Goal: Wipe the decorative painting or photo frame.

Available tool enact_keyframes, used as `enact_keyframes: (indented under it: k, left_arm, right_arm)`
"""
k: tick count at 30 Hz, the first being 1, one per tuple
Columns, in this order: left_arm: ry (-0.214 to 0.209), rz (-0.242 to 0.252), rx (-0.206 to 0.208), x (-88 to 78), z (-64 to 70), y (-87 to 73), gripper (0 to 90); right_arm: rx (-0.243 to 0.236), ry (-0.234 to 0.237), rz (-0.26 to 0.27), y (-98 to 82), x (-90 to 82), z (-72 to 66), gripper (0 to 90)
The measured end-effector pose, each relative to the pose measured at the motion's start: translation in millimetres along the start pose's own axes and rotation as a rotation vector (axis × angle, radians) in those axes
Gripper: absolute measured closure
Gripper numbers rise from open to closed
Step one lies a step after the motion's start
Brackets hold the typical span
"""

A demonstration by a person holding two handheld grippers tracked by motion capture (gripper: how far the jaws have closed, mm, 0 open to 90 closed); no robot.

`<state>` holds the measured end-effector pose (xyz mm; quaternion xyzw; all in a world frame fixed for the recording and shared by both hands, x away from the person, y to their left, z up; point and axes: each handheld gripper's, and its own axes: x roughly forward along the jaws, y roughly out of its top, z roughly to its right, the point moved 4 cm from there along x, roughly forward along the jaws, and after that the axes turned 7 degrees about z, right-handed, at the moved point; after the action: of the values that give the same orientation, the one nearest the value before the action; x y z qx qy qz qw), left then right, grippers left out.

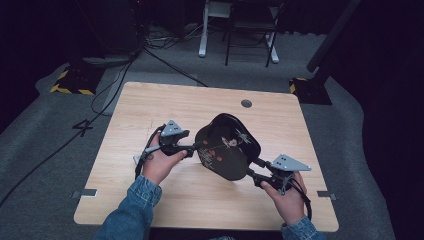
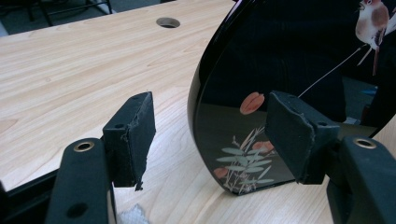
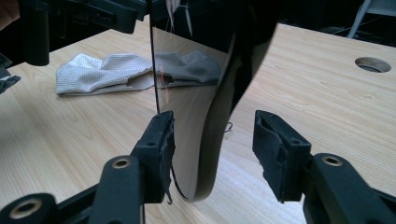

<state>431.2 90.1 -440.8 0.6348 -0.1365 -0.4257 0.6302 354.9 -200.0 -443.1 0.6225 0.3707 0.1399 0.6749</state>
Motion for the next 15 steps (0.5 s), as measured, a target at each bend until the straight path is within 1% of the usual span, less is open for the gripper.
enact_keyframes:
  k: [4, 6, 7, 9, 11, 12, 15]
  left_arm:
    - [-0.011, -0.006, 0.009, 4.6, 1.1, 1.4, 33.3]
    - [-0.024, -0.018, 0.017, 7.2, 1.9, 1.8, 33.1]
    - [-0.024, -0.018, 0.017, 7.2, 1.9, 1.8, 33.1]
    - [-0.031, -0.022, 0.016, 9.1, 2.5, 2.4, 33.0]
    - [-0.033, -0.024, 0.027, 10.2, 2.4, 2.9, 32.7]
    - [-0.037, -0.026, 0.033, 10.8, 2.4, 2.9, 32.6]
    - [-0.044, -0.031, 0.029, 13.4, 3.2, 1.9, 32.3]
  right_arm:
    - [0.009, -0.014, -0.001, 0.7, 1.4, -1.7, 51.3]
    - [0.018, -0.014, -0.003, 0.4, 2.7, -2.7, 51.9]
    - [0.018, -0.014, -0.003, 0.4, 2.7, -2.7, 51.9]
    - [0.017, -0.008, -0.004, 0.2, 4.9, -4.4, 52.7]
    - [0.014, 0.007, 0.0, 0.4, 6.2, -5.9, 53.0]
    - [0.011, 0.006, 0.002, 0.5, 6.7, -6.3, 53.3]
    - [0.008, 0.01, 0.006, 0.8, 7.9, -7.6, 53.3]
